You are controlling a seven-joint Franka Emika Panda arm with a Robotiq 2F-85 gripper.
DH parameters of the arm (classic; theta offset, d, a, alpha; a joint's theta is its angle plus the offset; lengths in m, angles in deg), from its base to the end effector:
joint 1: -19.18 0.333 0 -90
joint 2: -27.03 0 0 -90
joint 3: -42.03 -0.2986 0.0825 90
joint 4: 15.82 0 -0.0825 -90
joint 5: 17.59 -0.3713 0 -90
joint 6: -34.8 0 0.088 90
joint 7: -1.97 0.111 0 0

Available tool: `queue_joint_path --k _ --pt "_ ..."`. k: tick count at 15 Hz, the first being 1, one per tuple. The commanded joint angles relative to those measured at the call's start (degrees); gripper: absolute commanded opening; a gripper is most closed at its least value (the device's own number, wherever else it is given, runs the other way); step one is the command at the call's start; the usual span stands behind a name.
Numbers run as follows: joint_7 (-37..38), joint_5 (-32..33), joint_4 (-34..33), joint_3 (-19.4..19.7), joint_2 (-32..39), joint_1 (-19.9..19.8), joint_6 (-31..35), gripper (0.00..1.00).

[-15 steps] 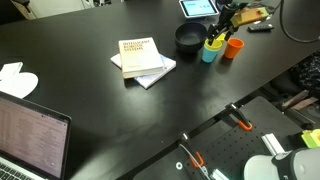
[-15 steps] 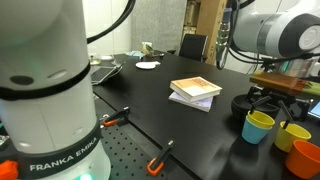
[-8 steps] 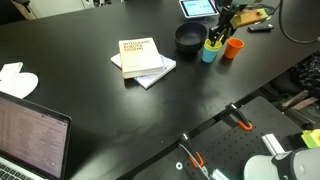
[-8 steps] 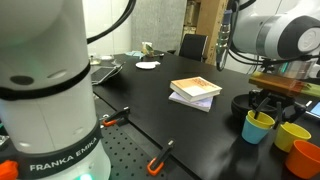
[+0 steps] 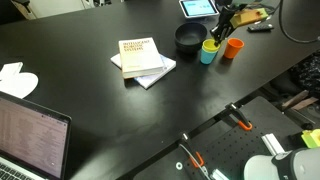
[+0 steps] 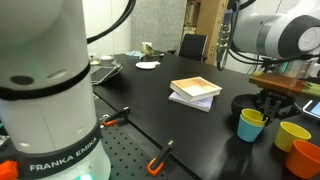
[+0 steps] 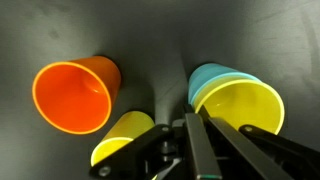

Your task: Separate the cups

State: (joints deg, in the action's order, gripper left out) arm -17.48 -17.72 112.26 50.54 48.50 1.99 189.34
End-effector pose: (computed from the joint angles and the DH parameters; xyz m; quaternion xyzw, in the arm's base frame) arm 0.4888 -0.2371 0.2017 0.9974 -0.0491 0.0320 0.0418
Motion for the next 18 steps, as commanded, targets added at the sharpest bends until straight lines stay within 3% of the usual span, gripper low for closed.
queue_joint_path --k 1,6,13,18 --pt "1.91 1.74 -0.67 0.91 -0.24 0.5 -1.49 0.08" --pt "2.35 2.42 -1.28 1.83 -2.12 0.32 -4.52 0.07" --pt "0.48 -2.08 -4.62 0.02 -0.13 -1.09 -13.33 0.06" --pt "-3.29 -7.58 -3.88 -2.28 -0.93 -2.4 -12.1 0.05"
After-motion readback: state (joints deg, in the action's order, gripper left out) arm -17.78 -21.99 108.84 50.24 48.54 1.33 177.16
